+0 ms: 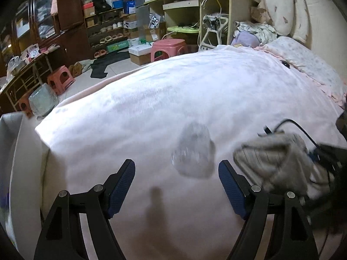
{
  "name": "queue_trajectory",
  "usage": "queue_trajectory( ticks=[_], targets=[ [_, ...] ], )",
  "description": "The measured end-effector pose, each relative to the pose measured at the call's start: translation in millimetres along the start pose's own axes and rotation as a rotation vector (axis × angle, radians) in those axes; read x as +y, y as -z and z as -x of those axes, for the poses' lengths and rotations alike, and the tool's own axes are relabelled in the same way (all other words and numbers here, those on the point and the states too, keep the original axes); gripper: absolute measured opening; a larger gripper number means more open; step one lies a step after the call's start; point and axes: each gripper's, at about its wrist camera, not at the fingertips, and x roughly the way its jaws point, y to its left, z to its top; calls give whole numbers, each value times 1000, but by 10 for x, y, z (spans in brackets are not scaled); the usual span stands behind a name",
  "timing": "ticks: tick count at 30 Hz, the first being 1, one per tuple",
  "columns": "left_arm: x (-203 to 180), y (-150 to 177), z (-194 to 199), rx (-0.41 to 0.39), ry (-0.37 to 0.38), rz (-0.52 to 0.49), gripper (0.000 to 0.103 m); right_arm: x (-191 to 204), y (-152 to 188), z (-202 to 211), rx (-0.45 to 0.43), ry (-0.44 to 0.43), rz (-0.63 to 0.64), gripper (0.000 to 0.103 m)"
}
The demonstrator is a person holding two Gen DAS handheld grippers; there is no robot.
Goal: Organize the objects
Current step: 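Lift the plaid cloth with the right gripper while the left gripper approaches the clear jar, then close the left gripper around the clear plastic jar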
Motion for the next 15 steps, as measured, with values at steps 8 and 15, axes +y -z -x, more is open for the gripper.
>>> queue_trajectory(
  ticks=[8, 15],
  targets=[
    [-179, -161, -597, 120, -10, -77, 43, 46, 67, 97, -32, -33, -36, 56],
    [-13, -13, -325, 61, -90, 3, 44, 20, 68, 162, -63, -80, -70, 48]
  ],
)
